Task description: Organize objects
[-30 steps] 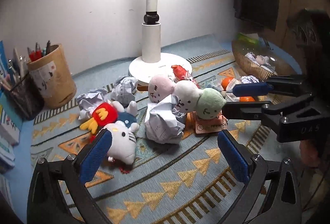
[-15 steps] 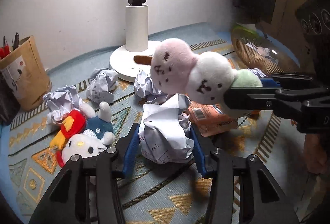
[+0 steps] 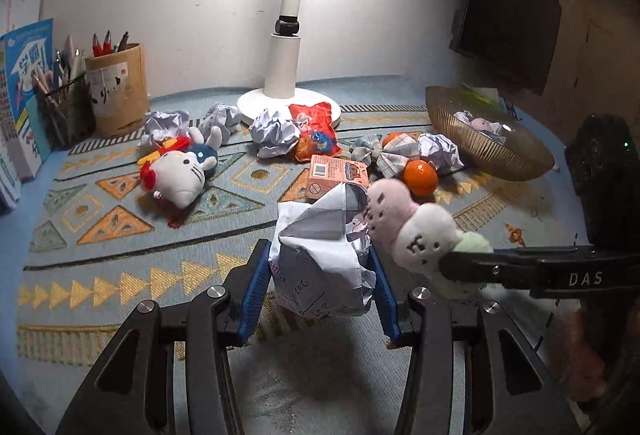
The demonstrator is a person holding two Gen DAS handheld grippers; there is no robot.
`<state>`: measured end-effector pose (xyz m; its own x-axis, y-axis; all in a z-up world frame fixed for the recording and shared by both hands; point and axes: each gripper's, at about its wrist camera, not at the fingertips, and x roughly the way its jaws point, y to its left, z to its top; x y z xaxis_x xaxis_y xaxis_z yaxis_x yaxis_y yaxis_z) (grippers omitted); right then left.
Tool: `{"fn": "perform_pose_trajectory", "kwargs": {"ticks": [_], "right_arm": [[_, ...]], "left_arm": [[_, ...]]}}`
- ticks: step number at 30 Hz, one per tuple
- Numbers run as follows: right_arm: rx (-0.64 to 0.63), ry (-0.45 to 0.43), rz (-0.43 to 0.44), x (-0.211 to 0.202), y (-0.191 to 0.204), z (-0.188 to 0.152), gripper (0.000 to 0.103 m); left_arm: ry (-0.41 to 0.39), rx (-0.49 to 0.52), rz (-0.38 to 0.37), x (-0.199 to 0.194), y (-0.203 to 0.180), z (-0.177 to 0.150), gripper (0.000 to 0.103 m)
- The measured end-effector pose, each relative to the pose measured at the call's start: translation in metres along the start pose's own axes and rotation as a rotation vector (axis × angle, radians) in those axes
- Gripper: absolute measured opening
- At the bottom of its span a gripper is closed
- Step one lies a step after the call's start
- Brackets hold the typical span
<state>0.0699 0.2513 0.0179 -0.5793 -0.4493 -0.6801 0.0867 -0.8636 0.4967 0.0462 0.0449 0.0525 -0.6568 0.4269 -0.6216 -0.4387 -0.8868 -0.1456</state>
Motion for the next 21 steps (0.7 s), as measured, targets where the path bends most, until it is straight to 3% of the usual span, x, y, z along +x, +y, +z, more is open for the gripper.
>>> {"fn": "perform_pose_trajectory", "kwargs": {"ticks": [4, 6, 7, 8, 10, 15, 21], "right_arm": [[-0.012, 0.1, -0.029, 0.018, 0.002, -0.008, 0.036], [-0.062, 0.064, -0.117, 0.012, 0.006, -0.009, 0.053], [-0.101, 0.032, -0.185, 0.008, 0.009, -0.009, 0.069], [-0.146, -0.008, -0.243, 0.004, 0.012, -0.01, 0.075], [-0.235, -0.049, -0.282, -0.001, 0.016, -0.011, 0.075], [-0.32, -0.017, -0.291, 0.018, 0.025, -0.005, 0.075], [-0.298, 0.025, -0.261, 0.044, 0.014, 0.007, 0.07]], "left_arm": [[-0.006, -0.003, 0.008, -0.001, -0.001, -0.003, 0.045], [0.011, -0.05, -0.014, 0.004, 0.008, -0.002, 0.045], [0.02, -0.08, -0.018, 0.005, 0.014, -0.002, 0.045], [0.021, -0.105, -0.027, 0.006, 0.019, -0.002, 0.045], [0.002, -0.126, -0.049, 0.002, 0.023, -0.003, 0.045], [0.005, -0.111, -0.035, 0.003, 0.018, -0.003, 0.045], [0.011, -0.133, -0.043, 0.004, 0.022, -0.003, 0.046]]}}
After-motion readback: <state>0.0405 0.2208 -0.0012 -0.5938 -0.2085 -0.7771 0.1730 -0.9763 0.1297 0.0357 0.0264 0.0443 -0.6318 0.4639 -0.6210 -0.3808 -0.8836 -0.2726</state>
